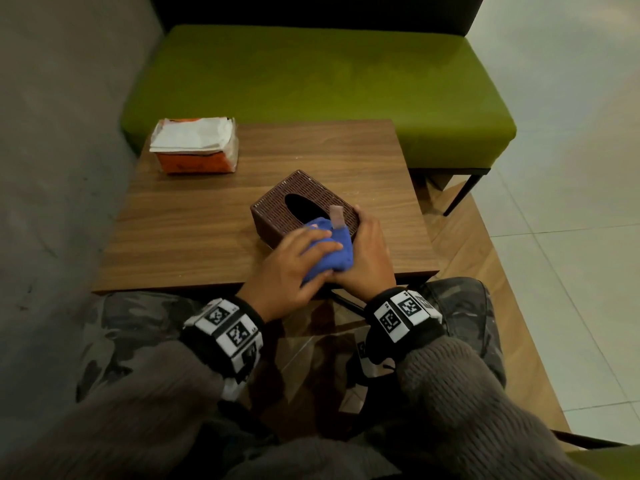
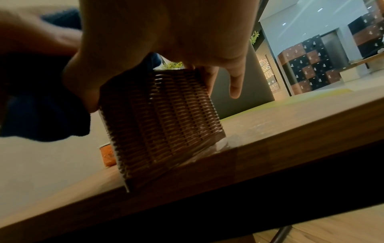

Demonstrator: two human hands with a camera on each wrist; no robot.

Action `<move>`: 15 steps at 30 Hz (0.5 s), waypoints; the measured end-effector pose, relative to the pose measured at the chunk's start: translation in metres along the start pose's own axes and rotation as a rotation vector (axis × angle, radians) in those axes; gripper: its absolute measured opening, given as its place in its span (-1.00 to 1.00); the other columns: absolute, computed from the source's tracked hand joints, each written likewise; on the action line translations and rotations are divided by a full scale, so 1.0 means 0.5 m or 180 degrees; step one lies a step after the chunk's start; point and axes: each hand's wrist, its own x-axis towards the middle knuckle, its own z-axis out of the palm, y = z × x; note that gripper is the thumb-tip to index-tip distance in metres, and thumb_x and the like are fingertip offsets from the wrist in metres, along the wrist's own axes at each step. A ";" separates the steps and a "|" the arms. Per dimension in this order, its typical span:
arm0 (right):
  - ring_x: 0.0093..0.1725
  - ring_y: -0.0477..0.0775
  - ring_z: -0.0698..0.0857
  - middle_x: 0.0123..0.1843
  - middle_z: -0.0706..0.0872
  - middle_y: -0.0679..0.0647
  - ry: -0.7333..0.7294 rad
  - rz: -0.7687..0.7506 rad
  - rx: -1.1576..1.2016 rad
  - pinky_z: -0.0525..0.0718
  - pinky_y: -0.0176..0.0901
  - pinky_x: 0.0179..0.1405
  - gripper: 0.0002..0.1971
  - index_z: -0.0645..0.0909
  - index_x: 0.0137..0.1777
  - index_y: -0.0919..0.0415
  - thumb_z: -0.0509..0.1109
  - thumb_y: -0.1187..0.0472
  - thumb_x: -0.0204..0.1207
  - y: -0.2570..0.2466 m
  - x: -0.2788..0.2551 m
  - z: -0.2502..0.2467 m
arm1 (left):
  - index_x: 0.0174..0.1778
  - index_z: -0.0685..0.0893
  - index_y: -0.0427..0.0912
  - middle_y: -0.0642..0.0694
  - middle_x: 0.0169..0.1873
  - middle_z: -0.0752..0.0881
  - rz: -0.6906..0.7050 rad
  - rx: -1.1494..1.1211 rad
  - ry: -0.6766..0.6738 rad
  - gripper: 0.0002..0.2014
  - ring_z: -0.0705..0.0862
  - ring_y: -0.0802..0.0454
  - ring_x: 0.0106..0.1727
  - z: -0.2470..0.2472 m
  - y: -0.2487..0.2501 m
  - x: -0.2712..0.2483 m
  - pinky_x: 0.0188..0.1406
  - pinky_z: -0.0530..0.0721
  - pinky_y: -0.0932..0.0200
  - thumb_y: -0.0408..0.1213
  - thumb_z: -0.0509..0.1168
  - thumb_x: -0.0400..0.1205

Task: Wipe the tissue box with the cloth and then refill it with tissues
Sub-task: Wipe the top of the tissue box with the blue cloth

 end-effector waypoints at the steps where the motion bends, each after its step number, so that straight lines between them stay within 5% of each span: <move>1: 0.52 0.17 0.39 0.51 0.36 0.15 -0.0002 -0.0007 0.0004 0.45 0.27 0.44 0.29 0.09 0.65 0.24 0.72 -0.15 -0.02 0.001 0.000 0.000 | 0.35 0.53 -0.12 -0.16 0.32 0.57 0.0092 0.0030 -0.0068 -0.60 0.48 -0.09 0.38 -0.012 -0.019 0.002 0.44 0.36 0.02 -0.06 0.22 0.62; 7: 0.48 0.10 0.40 0.47 0.36 0.08 0.0068 0.0000 -0.0136 0.46 0.24 0.46 0.27 0.11 0.61 0.20 0.67 -0.26 -0.05 -0.003 0.004 -0.001 | 0.31 0.53 -0.21 -0.19 0.28 0.58 -0.0931 -0.0043 0.0795 -0.62 0.51 -0.11 0.35 -0.049 -0.100 0.028 0.37 0.43 -0.11 -0.10 0.16 0.64; 12: 0.53 0.15 0.40 0.53 0.35 0.15 -0.0172 -0.0027 -0.0182 0.41 0.21 0.49 0.22 0.08 0.65 0.23 0.70 -0.15 0.10 -0.002 0.015 -0.014 | 0.35 0.53 -0.16 -0.17 0.36 0.56 0.0002 -0.0076 0.0190 -0.61 0.45 -0.10 0.46 0.015 0.002 -0.012 0.53 0.30 -0.09 -0.15 0.23 0.61; 15: 0.52 0.15 0.40 0.52 0.35 0.15 -0.0155 -0.0039 -0.0175 0.44 0.25 0.47 0.26 0.10 0.64 0.24 0.72 -0.15 0.02 -0.002 0.012 -0.016 | 0.37 0.51 -0.15 -0.16 0.37 0.55 -0.0068 -0.0039 0.0042 -0.58 0.43 -0.06 0.47 -0.016 -0.036 0.001 0.52 0.29 0.01 -0.13 0.22 0.60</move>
